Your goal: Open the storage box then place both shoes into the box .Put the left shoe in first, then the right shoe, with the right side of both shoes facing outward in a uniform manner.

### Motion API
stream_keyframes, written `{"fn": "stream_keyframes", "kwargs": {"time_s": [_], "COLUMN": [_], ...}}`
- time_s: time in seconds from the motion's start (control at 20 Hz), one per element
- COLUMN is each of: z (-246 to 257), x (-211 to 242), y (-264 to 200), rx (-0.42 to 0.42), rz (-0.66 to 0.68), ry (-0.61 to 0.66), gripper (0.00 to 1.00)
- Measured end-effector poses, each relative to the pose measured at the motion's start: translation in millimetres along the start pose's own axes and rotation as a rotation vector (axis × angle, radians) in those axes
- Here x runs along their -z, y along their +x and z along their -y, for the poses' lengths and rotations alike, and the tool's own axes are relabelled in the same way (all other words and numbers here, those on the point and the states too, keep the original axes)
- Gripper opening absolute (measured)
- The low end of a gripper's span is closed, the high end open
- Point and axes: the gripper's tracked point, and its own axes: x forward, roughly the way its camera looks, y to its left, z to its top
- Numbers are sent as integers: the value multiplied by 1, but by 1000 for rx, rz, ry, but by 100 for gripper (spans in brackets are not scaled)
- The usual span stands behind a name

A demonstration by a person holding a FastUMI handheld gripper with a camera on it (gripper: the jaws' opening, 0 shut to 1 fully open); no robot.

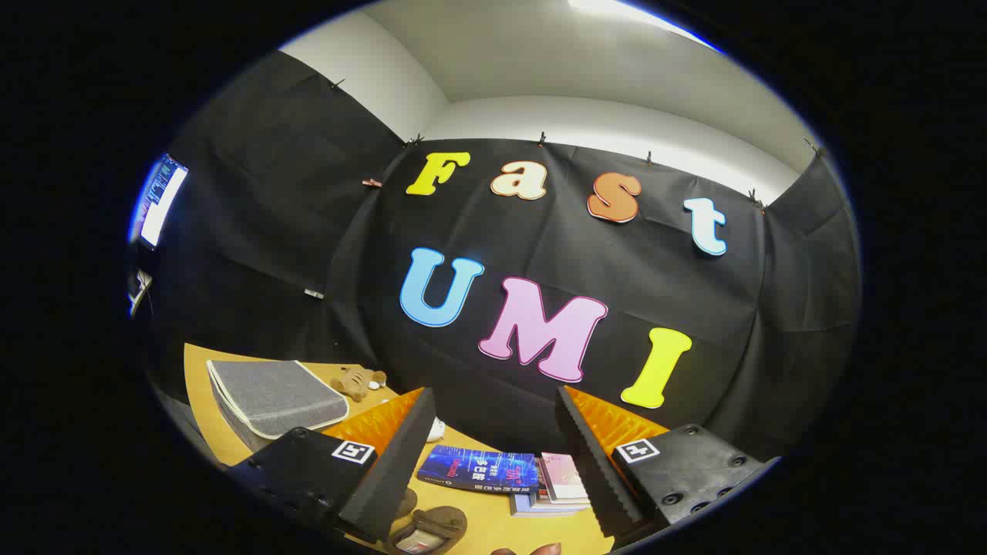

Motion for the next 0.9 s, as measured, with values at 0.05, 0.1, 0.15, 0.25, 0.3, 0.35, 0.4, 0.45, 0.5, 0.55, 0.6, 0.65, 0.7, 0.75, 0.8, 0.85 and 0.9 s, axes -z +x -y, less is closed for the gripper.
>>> {"fn": "stream_keyframes", "kwargs": {"time_s": [0.05,0.1,0.15,0.25,0.3,0.35,0.4,0.45,0.5,0.55,0.6,0.65,0.7,0.75,0.8,0.85,0.9], "z": [-1,0,1,-1,-2,-3,-4,-4,-4,-4,-3,-3,-4,-5,-7,-7,-8], "x": [-2,-3,-5,-5,-4,-3,-1,0,0,-1,-2,-2,-3,-2,0,2,3], "y": [0,1,2,2,2,2,1,0,-2,-2,-3,-2,-2,-2,-3,-3,-2], "rx": [1,4,9,11,10,11,11,12,12,13,16,15,12,7,4,0,-4], "rz": [1,3,6,8,6,2,-2,-5,-7,-6,-5,-4,-4,-9,-17,-25,-28], "ry": [1,3,5,14,16,15,11,7,2,0,1,5,10,15,19,21,23], "gripper": [97,97,97,97,97,97,97,97,97,97,97,97,97,97,97,97,97]}}
